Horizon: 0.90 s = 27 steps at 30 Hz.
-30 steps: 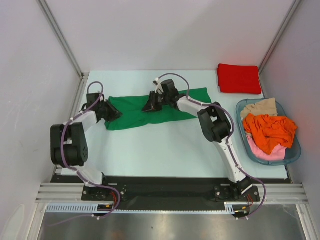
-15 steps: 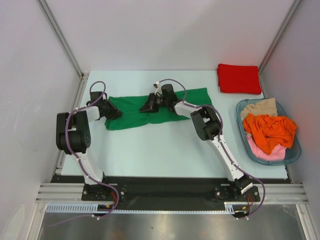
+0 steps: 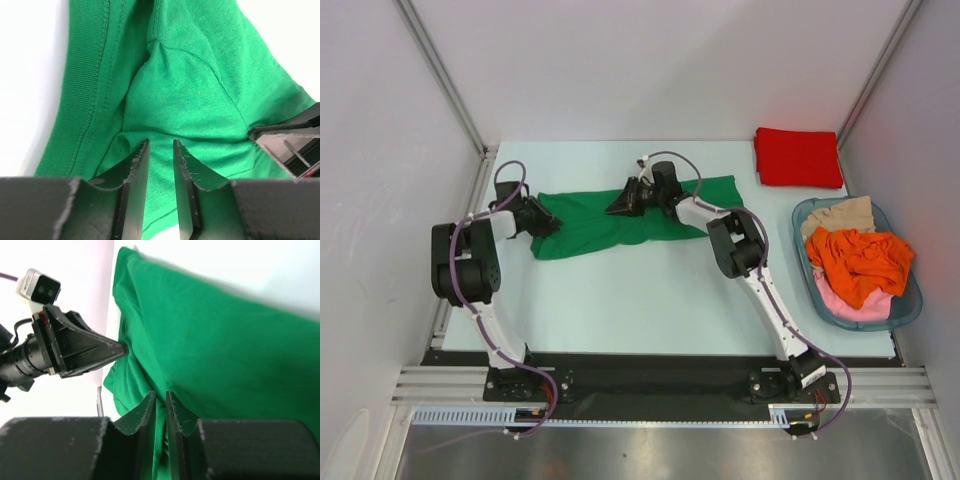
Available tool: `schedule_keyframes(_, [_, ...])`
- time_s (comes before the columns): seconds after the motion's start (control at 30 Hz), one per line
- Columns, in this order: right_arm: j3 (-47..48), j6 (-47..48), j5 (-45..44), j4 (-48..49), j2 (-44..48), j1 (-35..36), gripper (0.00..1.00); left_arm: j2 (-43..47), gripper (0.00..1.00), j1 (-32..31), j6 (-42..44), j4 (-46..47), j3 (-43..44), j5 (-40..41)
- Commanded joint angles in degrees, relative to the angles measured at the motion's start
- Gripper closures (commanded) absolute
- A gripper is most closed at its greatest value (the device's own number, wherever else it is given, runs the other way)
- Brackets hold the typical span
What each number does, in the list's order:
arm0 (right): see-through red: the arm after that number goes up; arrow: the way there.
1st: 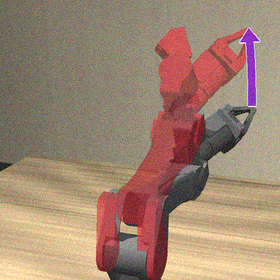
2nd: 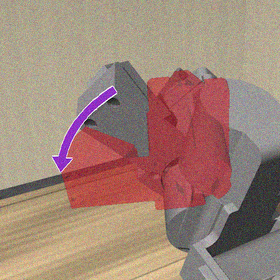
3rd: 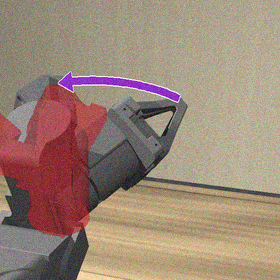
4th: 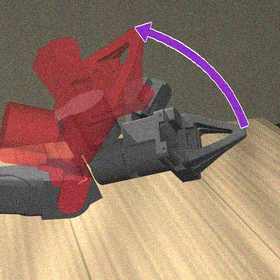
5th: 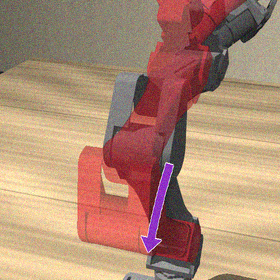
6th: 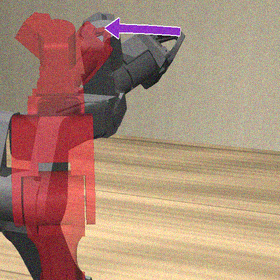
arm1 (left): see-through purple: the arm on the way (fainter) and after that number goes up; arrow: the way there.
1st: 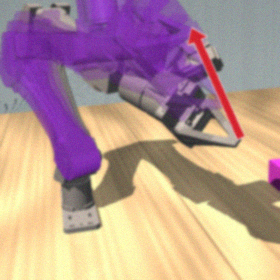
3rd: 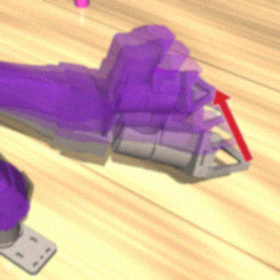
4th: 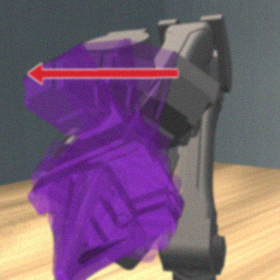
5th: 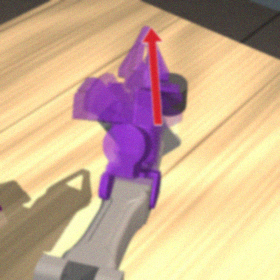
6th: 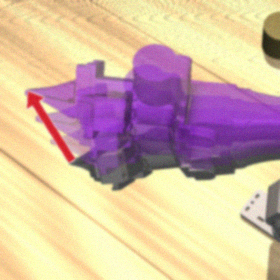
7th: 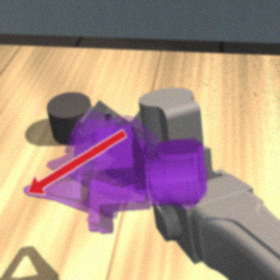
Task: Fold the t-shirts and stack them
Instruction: Fold the tshirt
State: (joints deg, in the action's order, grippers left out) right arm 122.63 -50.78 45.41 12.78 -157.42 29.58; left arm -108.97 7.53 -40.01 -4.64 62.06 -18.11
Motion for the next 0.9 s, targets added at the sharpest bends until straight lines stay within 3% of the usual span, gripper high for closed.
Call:
schedule_keyframes(0.0, [3.8, 2.7, -1.6, -3.9, -1.9, -2.8, 0.80, 2.8, 0.67, 1.1, 3.4, -2.8, 0.3, 6.7])
schedule_keyframes(0.2, [8.2, 7.1, 0.3, -12.5, 4.9, -2.4, 0.72, 20.3, 0.52, 0.0, 5.5, -7.5, -3.3, 12.0])
schedule_keyframes(0.3, [5.6, 11.6, -1.8, -20.1, 12.0, -2.6, 0.68, 28.0, 0.45, -1.5, 1.7, -8.5, -9.1, 13.4])
schedule_keyframes(0.47, [1.7, 21.8, -10.1, -38.3, 24.0, -3.5, 0.62, 33.7, 0.43, -4.5, -7.3, -8.0, -19.5, 14.6])
schedule_keyframes(0.63, [-17.8, 31.0, -21.2, -43.9, 38.2, -5.8, 0.58, 36.0, 0.39, -5.2, -12.8, -5.9, -26.6, 19.2])
schedule_keyframes(0.7, [-27.4, 32.0, -21.4, -42.2, 45.9, -8.0, 0.58, 34.9, 0.36, -5.2, -13.3, -3.2, -27.7, 20.0])
schedule_keyframes(0.87, [-41.1, 32.8, -19.7, -38.2, 51.7, -10.6, 0.59, 30.8, 0.34, -4.6, -14.6, -1.4, -27.3, 20.3])
